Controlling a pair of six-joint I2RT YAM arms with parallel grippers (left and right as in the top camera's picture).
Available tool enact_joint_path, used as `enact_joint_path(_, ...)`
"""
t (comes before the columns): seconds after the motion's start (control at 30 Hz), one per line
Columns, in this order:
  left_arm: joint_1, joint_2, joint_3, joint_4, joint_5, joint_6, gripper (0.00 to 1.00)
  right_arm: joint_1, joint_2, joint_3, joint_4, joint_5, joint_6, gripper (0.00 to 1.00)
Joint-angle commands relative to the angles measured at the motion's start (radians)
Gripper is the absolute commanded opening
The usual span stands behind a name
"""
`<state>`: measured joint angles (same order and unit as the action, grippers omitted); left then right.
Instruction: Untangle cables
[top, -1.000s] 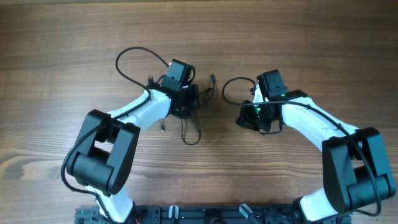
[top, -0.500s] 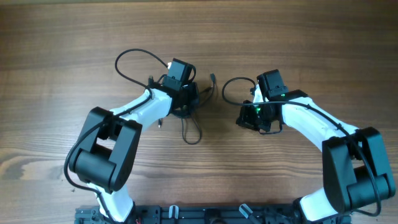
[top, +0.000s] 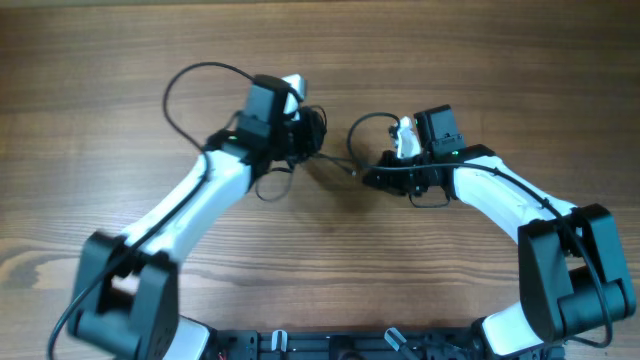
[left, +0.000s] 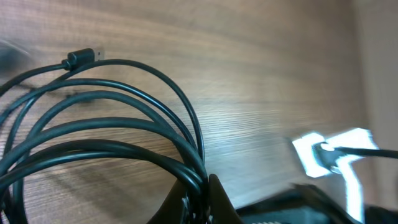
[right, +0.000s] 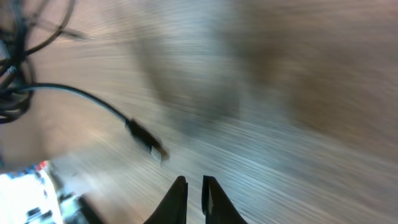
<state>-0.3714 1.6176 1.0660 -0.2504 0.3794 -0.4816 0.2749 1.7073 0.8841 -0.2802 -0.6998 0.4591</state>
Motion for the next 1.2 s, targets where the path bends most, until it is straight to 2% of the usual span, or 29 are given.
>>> enact_joint_path(0.0, 0.095, -0.074, 0.008, -0.012, 0.286, -0.013, 0.04, -0.001, 0.011, -0.002, 0.149, -0.315, -0.028, 0.14)
enact_joint_path(0.03, 0.127, -0.082, 0.008, -0.012, 0.349, -0.045, 0.04, -0.002, 0.011, -0.002, 0.209, -0.369, -0.002, 0.20)
enact_joint_path(0.13, 0.198, -0.082, 0.008, -0.012, 0.497, -0.137, 0.04, -0.001, 0.011, -0.002, 0.356, -0.473, 0.078, 0.27)
enact_joint_path(0.23, 0.232, -0.082, 0.008, 0.014, 0.655, -0.138, 0.04, -0.001, 0.011, -0.002, 0.477, -0.507, 0.172, 0.32)
enact_joint_path(0.47, 0.240, -0.082, 0.008, 0.140, 0.939, -0.137, 0.04, -0.001, 0.011, -0.002, 0.561, -0.507, 0.251, 0.38)
enact_joint_path(0.63, 0.240, -0.082, 0.008, 0.158, 0.998, -0.137, 0.04, -0.001, 0.011, -0.002, 0.579, -0.515, 0.287, 0.39)
enact_joint_path(0.8, 0.240, -0.082, 0.008, 0.158, 1.012, -0.146, 0.04, -0.001, 0.011, -0.002, 0.689, -0.533, 0.399, 0.38)
enact_joint_path(0.93, 0.239, -0.082, 0.008, 0.203, 1.012, -0.250, 0.04, -0.001, 0.011, -0.002, 0.778, -0.525, 0.489, 0.38)
enact_joint_path(1.17, 0.238, -0.082, 0.008, 0.314, 1.012, -0.481, 0.04, -0.001, 0.011, -0.002, 0.818, -0.486, 0.512, 0.40)
